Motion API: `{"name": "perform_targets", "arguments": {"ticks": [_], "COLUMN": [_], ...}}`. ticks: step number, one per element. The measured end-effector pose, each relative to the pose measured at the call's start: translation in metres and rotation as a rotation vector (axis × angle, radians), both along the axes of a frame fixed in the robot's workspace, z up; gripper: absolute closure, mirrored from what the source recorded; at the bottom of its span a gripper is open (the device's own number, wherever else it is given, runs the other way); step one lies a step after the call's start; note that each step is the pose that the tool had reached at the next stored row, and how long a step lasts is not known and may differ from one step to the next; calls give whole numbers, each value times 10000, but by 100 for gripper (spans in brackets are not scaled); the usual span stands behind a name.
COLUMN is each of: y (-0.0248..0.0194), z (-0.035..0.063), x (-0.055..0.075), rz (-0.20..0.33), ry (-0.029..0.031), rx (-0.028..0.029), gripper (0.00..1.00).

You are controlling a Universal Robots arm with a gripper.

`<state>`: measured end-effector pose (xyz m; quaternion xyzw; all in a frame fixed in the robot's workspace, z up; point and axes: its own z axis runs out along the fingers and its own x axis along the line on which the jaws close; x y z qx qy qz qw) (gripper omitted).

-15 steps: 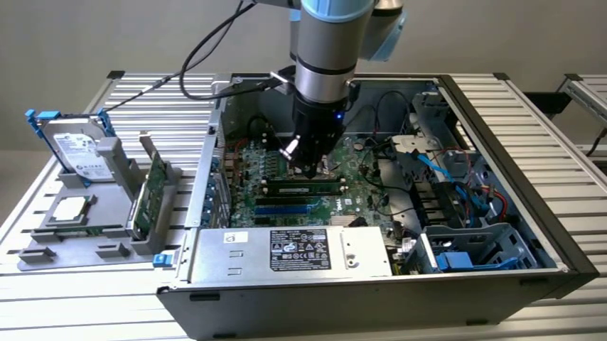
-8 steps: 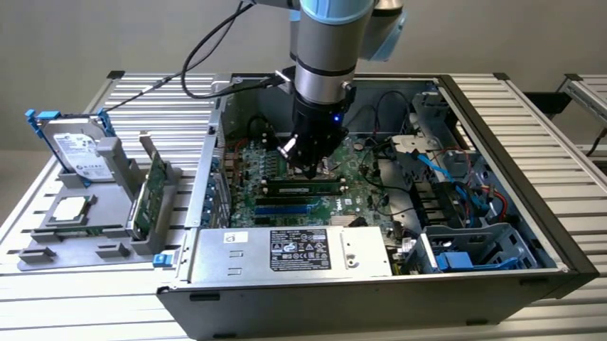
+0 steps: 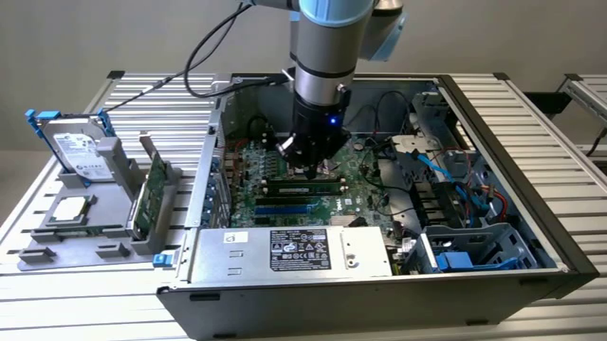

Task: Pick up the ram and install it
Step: 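Press down the ram until it locks into place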

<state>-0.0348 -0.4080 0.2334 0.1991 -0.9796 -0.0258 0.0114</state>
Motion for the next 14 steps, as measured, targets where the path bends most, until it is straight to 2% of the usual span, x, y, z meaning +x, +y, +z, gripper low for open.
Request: {"name": "perform_targets", "arguments": {"ticks": [14], "y": [1], "z": [-30], "x": [0], "rz": [-2542], "ry": [-1], "rx": [2], "gripper": [89]}}
